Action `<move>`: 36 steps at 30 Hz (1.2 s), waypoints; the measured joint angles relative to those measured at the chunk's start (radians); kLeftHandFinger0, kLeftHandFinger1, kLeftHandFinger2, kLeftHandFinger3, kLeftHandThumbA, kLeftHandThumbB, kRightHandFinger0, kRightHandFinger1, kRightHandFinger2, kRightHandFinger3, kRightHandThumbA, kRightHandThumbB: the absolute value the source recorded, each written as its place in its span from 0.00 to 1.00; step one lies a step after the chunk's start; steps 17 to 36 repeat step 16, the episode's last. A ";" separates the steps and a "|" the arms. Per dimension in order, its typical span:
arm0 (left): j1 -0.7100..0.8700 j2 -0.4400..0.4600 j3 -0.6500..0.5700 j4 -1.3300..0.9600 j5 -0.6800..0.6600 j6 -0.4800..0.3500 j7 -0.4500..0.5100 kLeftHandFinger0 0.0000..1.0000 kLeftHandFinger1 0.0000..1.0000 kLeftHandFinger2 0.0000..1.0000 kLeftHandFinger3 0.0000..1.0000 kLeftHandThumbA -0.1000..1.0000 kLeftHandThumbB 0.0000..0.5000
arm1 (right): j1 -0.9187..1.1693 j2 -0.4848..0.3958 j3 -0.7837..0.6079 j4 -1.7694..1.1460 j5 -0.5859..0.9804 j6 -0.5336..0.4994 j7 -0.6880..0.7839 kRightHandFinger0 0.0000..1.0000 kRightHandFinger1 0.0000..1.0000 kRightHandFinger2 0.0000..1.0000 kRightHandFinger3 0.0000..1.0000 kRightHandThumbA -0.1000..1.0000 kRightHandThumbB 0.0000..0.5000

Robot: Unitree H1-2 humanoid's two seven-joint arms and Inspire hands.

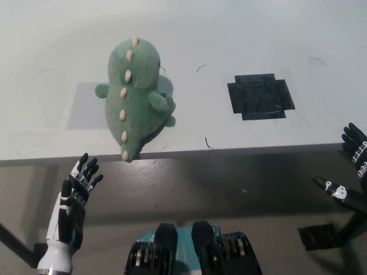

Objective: Use both hands to pick up a dinasour on the right side and move it to the left side

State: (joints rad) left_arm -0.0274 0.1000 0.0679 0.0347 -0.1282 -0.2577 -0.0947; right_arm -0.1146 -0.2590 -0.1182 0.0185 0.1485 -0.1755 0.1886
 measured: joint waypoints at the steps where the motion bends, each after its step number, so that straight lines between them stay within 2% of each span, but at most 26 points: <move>1: 0.000 0.000 0.000 0.000 0.000 0.000 0.000 1.00 1.00 1.00 1.00 1.00 0.59 | 0.000 0.000 0.000 0.000 0.000 0.000 0.000 1.00 1.00 1.00 1.00 1.00 0.27; 5: 0.000 0.000 0.001 0.000 0.000 0.000 0.000 1.00 1.00 1.00 1.00 1.00 0.61 | -0.001 0.001 0.000 0.000 0.000 0.000 0.000 1.00 1.00 1.00 1.00 1.00 0.24; 11: -0.002 0.000 0.001 0.000 0.000 0.000 0.000 1.00 1.00 1.00 1.00 1.00 0.58 | -0.005 0.002 0.001 0.000 0.000 0.000 0.000 1.00 1.00 1.00 1.00 1.00 0.25; 12: -0.002 -0.001 0.001 0.000 0.000 0.000 0.000 1.00 1.00 1.00 1.00 1.00 0.61 | -0.005 0.002 0.001 0.000 0.000 0.000 0.000 1.00 1.00 1.00 1.00 1.00 0.25; 15: -0.002 -0.001 0.001 0.000 0.000 0.000 0.000 1.00 1.00 1.00 1.00 1.00 0.58 | -0.005 0.002 0.001 0.000 -0.001 0.000 0.000 1.00 1.00 1.00 1.00 1.00 0.25; 36: -0.002 -0.002 0.001 0.000 0.000 0.000 0.000 1.00 1.00 1.00 1.00 1.00 0.58 | -0.005 0.002 0.001 0.000 -0.001 0.000 0.000 1.00 1.00 1.00 1.00 1.00 0.25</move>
